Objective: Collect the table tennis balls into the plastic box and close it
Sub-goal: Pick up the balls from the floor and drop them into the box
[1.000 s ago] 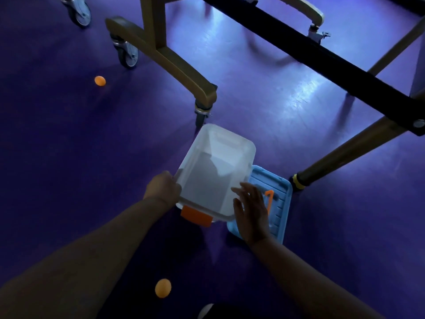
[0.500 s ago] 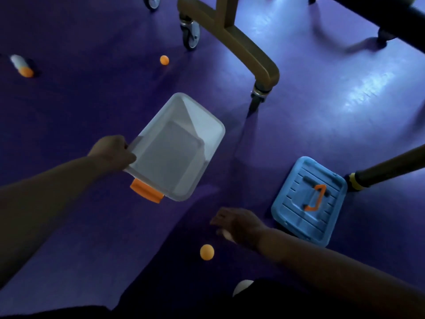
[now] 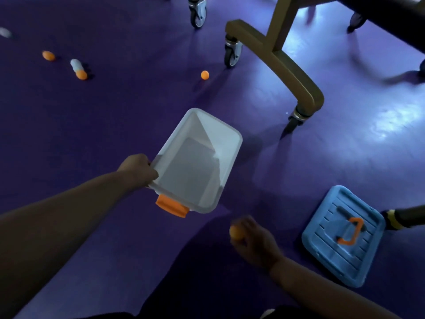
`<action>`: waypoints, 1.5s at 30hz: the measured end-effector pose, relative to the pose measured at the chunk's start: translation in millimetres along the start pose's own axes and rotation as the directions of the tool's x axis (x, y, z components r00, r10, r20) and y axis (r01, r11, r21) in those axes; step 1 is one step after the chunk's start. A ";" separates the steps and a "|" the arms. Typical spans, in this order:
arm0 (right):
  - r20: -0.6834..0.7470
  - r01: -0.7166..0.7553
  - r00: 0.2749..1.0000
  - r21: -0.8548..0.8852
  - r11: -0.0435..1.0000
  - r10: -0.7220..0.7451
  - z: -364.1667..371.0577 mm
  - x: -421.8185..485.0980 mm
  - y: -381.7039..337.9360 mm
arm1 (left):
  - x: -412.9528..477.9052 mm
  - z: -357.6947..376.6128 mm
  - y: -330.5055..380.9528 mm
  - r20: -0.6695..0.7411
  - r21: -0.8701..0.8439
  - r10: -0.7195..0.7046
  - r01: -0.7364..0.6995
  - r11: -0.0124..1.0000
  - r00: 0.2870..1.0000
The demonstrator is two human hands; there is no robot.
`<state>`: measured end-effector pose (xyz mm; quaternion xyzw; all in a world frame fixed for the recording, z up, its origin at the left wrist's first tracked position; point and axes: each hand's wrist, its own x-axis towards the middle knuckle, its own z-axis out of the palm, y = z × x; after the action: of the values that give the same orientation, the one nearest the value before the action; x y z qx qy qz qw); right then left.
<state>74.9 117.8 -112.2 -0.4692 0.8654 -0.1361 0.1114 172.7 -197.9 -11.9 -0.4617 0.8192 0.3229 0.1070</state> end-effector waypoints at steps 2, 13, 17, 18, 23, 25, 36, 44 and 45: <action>-0.133 -0.005 0.990 0.283 0.959 0.045 -30.5 30.5 -19.0 | 5.0 -3.3 -6.9 -0.013 -0.026 -0.003 0.003 1.000 1.000; -0.161 -0.077 0.977 0.333 0.940 0.137 -95.9 167.7 -136.8 | 20.5 -33.7 -35.3 -0.068 -0.247 -0.077 0.058 0.967 0.995; -0.151 -0.026 0.987 0.215 0.976 0.059 -128.9 204.6 -188.8 | 16.5 -95.4 -60.3 -0.101 -0.329 -0.138 0.098 0.939 0.985; -0.152 -0.011 0.988 0.201 0.980 0.042 -138.0 213.0 -202.0 | 13.6 -116.1 -66.0 -0.125 -0.335 -0.150 0.100 0.937 0.981; -0.176 -0.016 0.983 0.202 0.979 0.053 -184.9 259.8 -259.2 | -3.9 -212.4 -91.8 -0.266 -0.334 -0.227 0.132 0.933 0.937; -0.143 -0.012 0.989 0.178 0.984 0.038 -200.4 281.0 -272.5 | -1.5 -235.2 -97.2 -0.319 -0.331 -0.248 0.138 0.934 0.915; -0.017 -0.075 0.997 0.201 0.977 0.080 -182.1 416.9 -239.5 | 98.6 -253.8 -75.2 -0.389 -0.459 -0.354 0.154 0.875 0.850; 0.066 -0.185 0.981 0.072 0.980 0.180 -120.7 535.9 -124.7 | 222.2 -215.9 -54.4 -0.366 -0.536 -0.420 0.181 0.825 0.831; 0.070 -0.191 0.980 0.046 0.981 0.187 -114.5 548.4 -112.1 | 235.2 -212.3 -52.9 -0.359 -0.547 -0.431 0.188 0.816 0.828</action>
<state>-167.5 -387.7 -2.4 -0.3860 0.8981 -0.1321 0.1643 113.0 -512.1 17.2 -0.6678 0.6220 0.3758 -0.1610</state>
